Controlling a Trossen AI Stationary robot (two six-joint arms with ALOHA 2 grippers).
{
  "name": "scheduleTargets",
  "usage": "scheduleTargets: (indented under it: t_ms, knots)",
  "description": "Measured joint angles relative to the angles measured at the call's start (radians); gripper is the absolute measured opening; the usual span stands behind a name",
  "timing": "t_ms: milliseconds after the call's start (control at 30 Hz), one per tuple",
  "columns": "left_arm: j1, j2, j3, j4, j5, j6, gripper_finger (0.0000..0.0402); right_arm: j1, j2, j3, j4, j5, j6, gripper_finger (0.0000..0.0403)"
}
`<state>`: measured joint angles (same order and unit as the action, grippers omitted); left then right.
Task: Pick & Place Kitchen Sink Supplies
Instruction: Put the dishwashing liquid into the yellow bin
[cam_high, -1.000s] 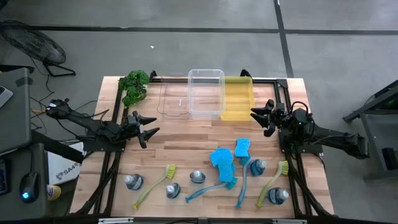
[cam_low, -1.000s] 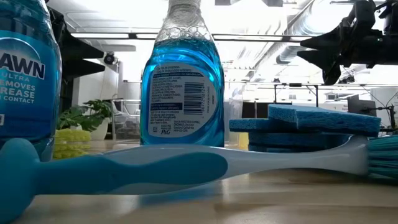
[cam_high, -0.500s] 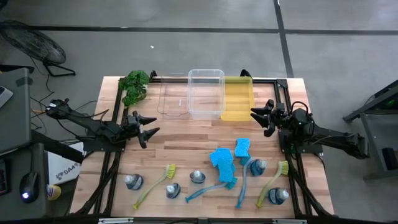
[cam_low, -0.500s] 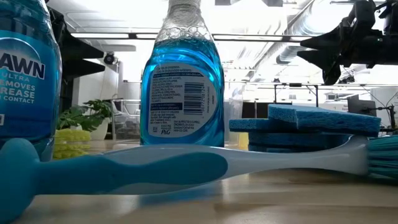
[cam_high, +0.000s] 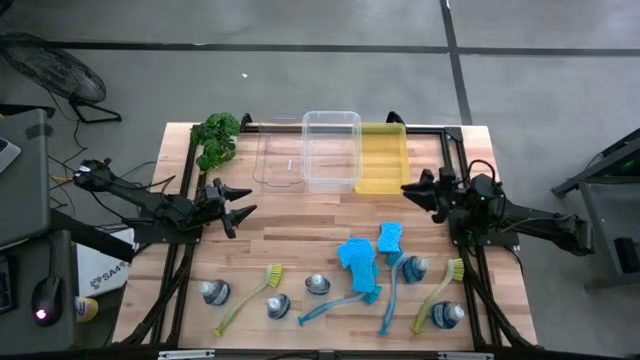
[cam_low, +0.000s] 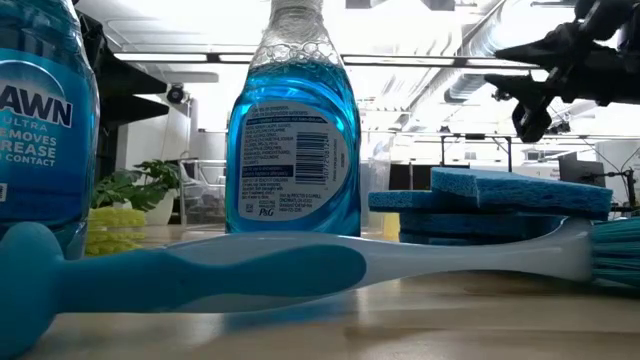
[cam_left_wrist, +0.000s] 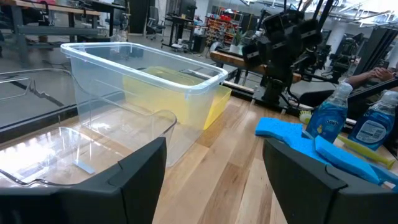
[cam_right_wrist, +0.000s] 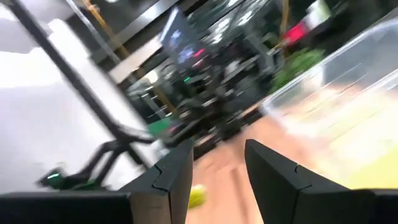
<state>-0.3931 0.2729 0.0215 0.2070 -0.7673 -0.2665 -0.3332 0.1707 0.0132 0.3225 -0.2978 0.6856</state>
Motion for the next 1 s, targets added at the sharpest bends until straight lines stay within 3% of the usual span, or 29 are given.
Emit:
scheduleTargets:
  t_ms: [200,367,667,833,1000]
  knots:
    - [0.000,0.000,0.000,0.000,0.000,0.000,0.0264,0.000,0.000,0.076,-0.097,-0.121,0.119,0.0140]
    - [0.000,0.000,0.000,0.000,0.000,0.000,0.0264,0.000,0.000,0.236,-0.402,-0.137,0.119,0.0140]
    - [0.000,0.000,0.000,0.000,0.000,0.000,0.0264,0.000,0.107,0.595,-1.106,0.042,0.137,0.0140]
    - [0.000,0.000,0.000,0.000,0.000,0.000,0.0264,0.010,0.241,0.766,-1.375,0.129,0.231,0.0140]
    - [0.000,0.000,0.000,0.000,0.000,0.000,0.0264,0.096,0.399,0.908,-1.562,0.249,0.320,0.0140]
